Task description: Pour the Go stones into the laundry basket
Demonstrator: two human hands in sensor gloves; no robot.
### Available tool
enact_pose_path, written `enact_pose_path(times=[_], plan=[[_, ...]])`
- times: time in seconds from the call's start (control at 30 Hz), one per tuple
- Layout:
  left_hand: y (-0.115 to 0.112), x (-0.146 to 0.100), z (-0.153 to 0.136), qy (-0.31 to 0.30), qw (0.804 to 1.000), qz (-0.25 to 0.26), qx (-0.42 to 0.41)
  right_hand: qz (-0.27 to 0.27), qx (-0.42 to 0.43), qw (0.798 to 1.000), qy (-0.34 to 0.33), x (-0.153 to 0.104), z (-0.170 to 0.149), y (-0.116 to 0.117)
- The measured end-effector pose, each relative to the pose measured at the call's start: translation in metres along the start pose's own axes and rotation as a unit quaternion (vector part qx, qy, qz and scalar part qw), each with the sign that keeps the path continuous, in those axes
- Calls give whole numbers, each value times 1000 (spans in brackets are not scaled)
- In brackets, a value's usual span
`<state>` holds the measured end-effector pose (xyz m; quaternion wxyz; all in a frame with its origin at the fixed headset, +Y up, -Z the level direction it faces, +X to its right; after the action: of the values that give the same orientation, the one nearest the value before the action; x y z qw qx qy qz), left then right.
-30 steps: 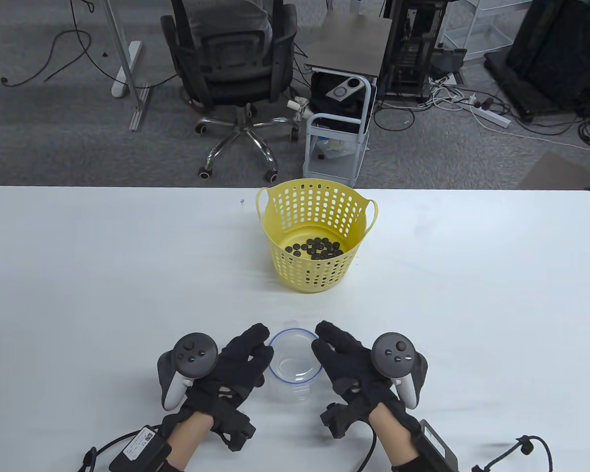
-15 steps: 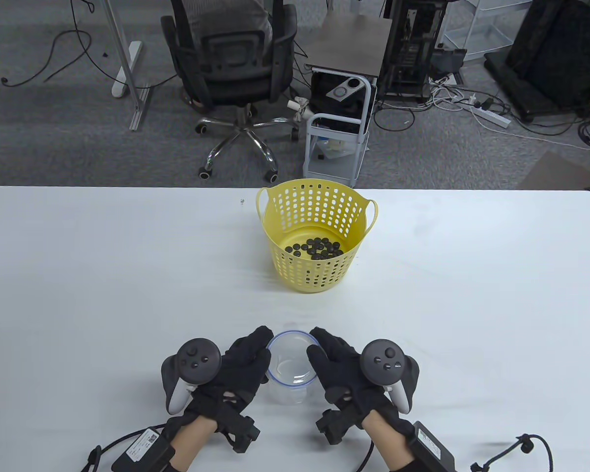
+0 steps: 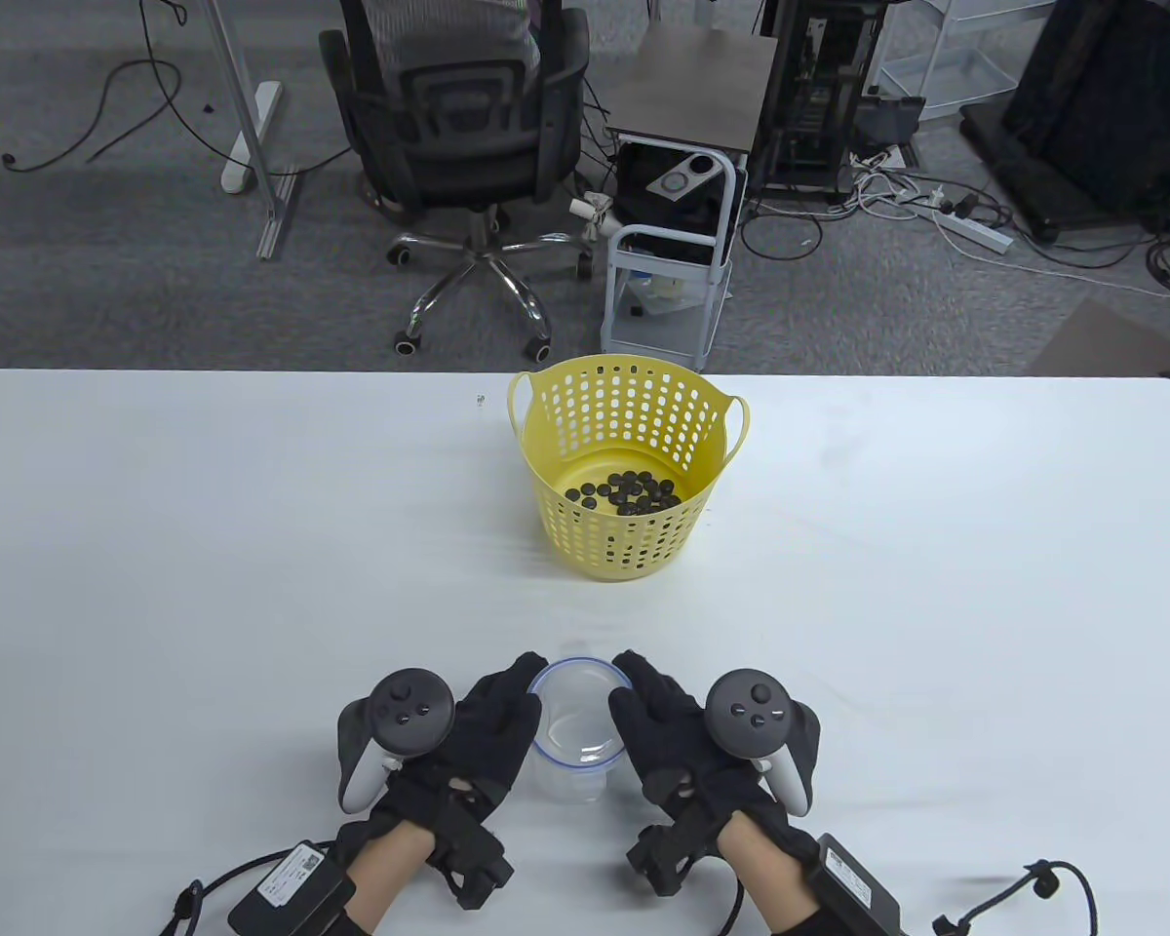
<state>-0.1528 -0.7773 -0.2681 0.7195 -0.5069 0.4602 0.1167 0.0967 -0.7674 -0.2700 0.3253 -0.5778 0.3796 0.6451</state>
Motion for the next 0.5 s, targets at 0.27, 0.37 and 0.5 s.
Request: enact_pose_path(times=[0.27, 0.37, 0.5], plan=[[-6, 6, -2, 12, 996, -79, -31, 91, 84, 991, 40, 3, -8, 6], [-4, 5, -3, 6, 998, -60, -24, 76, 66, 994, 38, 3, -5, 3], [5, -2, 1, -11, 1000, -8, -7, 37, 63, 997, 14, 8, -3, -6]])
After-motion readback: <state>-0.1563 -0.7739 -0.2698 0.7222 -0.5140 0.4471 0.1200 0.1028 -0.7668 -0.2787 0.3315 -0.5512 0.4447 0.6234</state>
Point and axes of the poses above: the tracker on the back of each hand, its own z axis roughly to the thumb side, its own x axis roughly from the wrist to the fingertips, y = z × x, the point moved 1 cm from there along x, roughly from the wrist to the fingertips, and after that the axes turned 11 degrees about -z, right-handed, at the moved point
